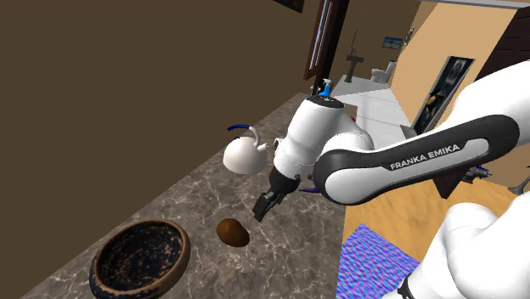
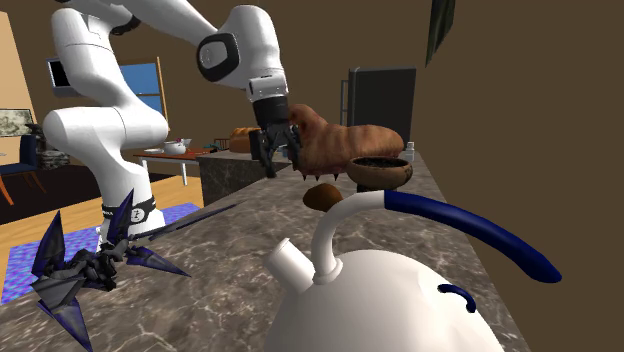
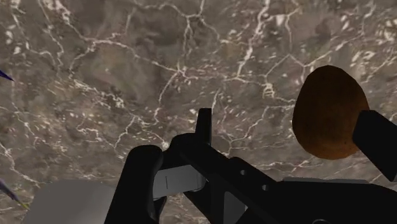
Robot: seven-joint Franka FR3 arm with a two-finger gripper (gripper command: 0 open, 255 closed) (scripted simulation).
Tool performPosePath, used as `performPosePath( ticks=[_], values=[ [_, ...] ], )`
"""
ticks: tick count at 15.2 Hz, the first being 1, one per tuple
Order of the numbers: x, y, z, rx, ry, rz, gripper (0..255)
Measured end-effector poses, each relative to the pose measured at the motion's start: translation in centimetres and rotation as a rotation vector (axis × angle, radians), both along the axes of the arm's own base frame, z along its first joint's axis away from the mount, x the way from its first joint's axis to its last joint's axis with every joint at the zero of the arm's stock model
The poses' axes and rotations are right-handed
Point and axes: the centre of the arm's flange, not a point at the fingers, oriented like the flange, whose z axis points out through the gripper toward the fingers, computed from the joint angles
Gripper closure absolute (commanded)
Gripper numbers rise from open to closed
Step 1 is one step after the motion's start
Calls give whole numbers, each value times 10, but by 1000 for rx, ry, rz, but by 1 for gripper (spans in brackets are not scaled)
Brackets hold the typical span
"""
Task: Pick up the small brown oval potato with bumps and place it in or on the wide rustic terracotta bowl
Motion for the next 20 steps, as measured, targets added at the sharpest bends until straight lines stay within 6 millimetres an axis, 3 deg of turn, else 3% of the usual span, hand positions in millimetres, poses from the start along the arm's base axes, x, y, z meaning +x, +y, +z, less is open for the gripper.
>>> performPosePath(
  ticks=[4, 7, 14, 20],
  values=[
    [6, 44, -25, 18, -38, 41, 0],
    [7, 67, -45, 29, -58, 64, 0],
    [17, 73, -78, 32, -62, 68, 0],
    [18, 74, -82, 32, -63, 69, 0]
  ],
)
